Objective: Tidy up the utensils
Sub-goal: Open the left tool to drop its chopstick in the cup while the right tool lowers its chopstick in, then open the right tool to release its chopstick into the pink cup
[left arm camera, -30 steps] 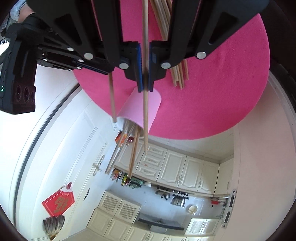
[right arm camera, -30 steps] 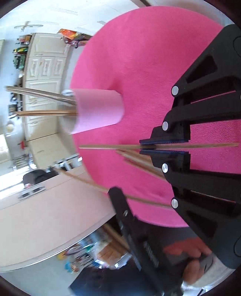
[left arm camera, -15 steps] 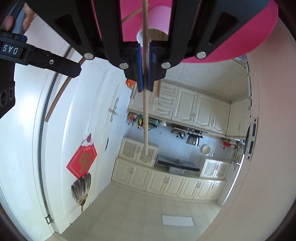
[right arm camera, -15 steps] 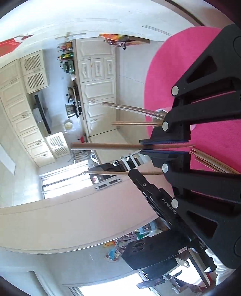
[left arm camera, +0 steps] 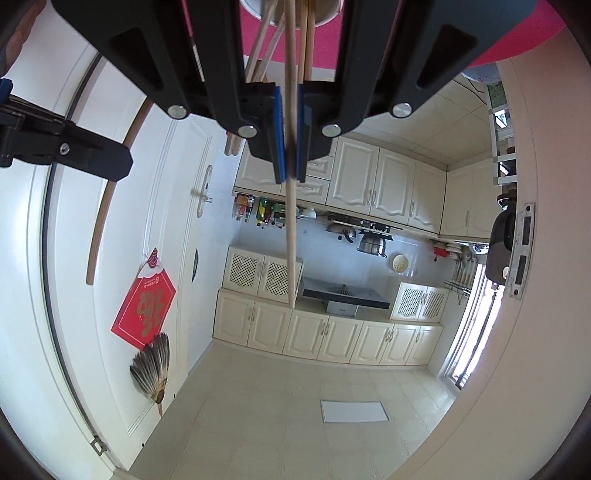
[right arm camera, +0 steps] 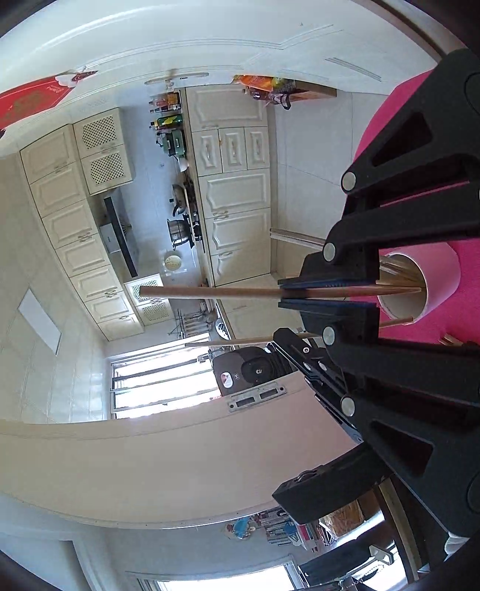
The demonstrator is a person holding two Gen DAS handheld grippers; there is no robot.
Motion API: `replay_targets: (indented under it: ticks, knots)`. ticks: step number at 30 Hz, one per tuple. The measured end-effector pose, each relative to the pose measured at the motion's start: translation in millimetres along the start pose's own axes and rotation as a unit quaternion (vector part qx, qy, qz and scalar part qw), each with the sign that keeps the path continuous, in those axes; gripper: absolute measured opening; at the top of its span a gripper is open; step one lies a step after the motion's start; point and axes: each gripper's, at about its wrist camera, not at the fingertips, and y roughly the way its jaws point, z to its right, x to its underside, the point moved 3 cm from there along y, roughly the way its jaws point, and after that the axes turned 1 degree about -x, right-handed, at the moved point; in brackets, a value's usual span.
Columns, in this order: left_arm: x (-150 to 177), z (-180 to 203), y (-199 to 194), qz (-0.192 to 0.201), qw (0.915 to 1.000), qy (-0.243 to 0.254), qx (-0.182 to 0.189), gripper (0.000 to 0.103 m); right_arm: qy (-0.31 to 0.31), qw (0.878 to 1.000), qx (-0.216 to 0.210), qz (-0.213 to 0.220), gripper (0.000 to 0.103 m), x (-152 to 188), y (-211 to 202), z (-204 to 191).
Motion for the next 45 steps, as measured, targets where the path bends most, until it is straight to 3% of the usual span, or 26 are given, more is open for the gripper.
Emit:
replay_targets:
  ticks: [19, 20, 21, 23, 37, 45]
  knots:
    - [29.3, -8.2, 11.4, -0.033, 0.9993, 0.011, -0.01, 0.007, 0.014, 0.999, 0.018, -0.045, 0.006, 31.5, 21.6, 2.0]
    - [30.0, -8.6, 10.6, -0.036, 0.9992, 0.012, -0.011, 0.009, 0.013, 0.999, 0.019, -0.047, 0.006, 31.9, 21.8, 1.0]
    - [30.4, -9.2, 9.3, -0.04, 0.9991, 0.012, -0.011, 0.02, 0.013, 0.999, 0.019, -0.049, 0.006, 33.0, 21.4, 0.1]
    - [30.3, -11.4, 5.1, -0.042, 0.999, 0.007, -0.014, 0.029, 0.012, 0.998, 0.022, -0.052, 0.006, 34.3, 21.4, -1.5]
    - [12.2, -18.2, -26.7, -0.066, 0.9972, 0.02, -0.031, 0.044, 0.004, 0.997, 0.044, -0.057, 0.007, 37.1, 12.3, -16.0]
    - [-1.5, -21.3, -63.5, -0.073, 0.9957, 0.034, -0.046, 0.059, 0.005, 0.997, 0.058, -0.053, 0.008, 34.9, -8.1, -22.4]
